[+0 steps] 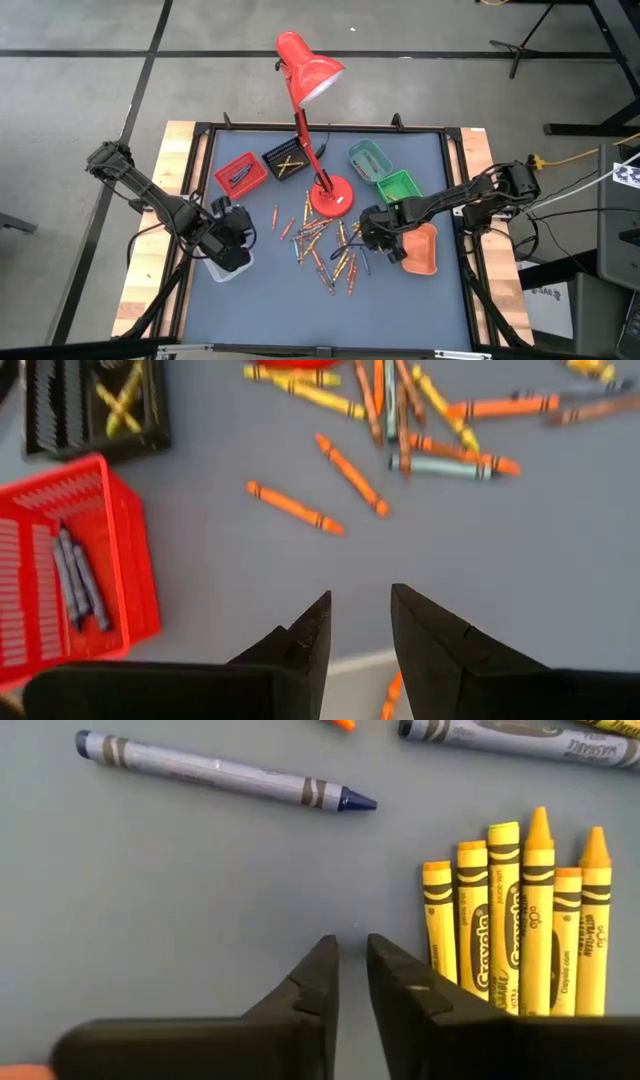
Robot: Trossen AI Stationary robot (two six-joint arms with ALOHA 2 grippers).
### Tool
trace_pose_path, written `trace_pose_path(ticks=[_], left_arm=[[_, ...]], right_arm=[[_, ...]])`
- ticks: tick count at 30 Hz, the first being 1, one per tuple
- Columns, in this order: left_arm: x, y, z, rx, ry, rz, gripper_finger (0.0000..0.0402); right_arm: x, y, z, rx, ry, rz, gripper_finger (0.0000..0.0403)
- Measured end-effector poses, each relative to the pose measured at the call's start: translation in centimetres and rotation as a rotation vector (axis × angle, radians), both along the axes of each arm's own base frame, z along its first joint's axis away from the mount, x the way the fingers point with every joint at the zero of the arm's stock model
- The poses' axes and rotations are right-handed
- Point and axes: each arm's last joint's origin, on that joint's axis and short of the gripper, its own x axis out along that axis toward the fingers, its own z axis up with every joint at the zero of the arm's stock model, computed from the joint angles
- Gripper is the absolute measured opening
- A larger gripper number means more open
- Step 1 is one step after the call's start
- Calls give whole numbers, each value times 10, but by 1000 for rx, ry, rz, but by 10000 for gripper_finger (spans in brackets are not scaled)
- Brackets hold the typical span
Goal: Sort crayons
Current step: Put the yellow crayon into the middle right green bin
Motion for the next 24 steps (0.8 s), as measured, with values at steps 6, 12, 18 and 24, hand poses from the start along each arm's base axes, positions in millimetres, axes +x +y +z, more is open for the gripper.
trace_pose_path(ticks=[6,12,18,24], left_arm=[[3,-1,1,8,-45,9,91],[3,-1,1,8,-45,9,91],[3,-1,1,8,-45,9,91],[3,-1,1,9,-45,9,91]], right_arm=[[0,0,0,1,-3,-2,25],[7,0,7,-27,-48,-13,25],[19,0,20,-74,-107,-33,42],[15,-1,19,-80,-72,-32,79]])
